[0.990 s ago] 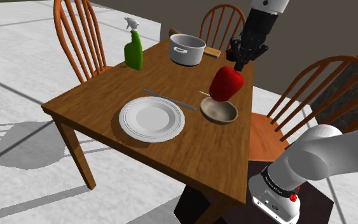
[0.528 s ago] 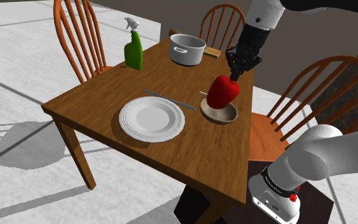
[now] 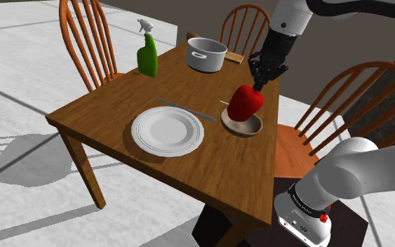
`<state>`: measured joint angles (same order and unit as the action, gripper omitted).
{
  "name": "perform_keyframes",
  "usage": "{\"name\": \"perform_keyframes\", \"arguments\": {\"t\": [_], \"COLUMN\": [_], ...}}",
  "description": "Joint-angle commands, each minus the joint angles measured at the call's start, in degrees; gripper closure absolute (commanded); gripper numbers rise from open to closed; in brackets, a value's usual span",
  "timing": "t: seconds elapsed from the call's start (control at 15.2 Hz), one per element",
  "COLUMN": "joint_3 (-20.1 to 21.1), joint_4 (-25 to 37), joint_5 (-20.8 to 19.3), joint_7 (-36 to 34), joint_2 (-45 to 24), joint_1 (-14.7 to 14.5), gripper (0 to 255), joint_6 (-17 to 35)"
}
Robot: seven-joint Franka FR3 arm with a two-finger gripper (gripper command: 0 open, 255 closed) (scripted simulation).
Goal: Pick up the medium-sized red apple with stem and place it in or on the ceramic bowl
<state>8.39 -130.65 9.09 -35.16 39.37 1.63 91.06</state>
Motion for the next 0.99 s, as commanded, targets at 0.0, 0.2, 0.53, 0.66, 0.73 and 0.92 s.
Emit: {"name": "perform_keyframes", "arguments": {"t": [0.0,0.2,0.53,0.66,0.73,0.92], "joint_3": [0.0,0.0,-0.61,-0.76,-0.76,-0.76], "joint_4": [0.0,0.01,6.95,8.87,8.86,8.87], "joint_5": [0.0,0.0,-0.54,-0.67,-0.67,-0.67], "joint_7": [0.0,0.0,-0.22,-0.28,-0.28,-0.28], "joint_2": [0.01,0.01,-1.64,-2.18,-2.17,-2.18], "joint_1": [0.0,0.0,0.26,0.31,0.31,0.31], "gripper": [0,0,0,0,0,0], "joint_6": [0.01,0.01,-5.32,-6.71,-6.71,-6.71]}}
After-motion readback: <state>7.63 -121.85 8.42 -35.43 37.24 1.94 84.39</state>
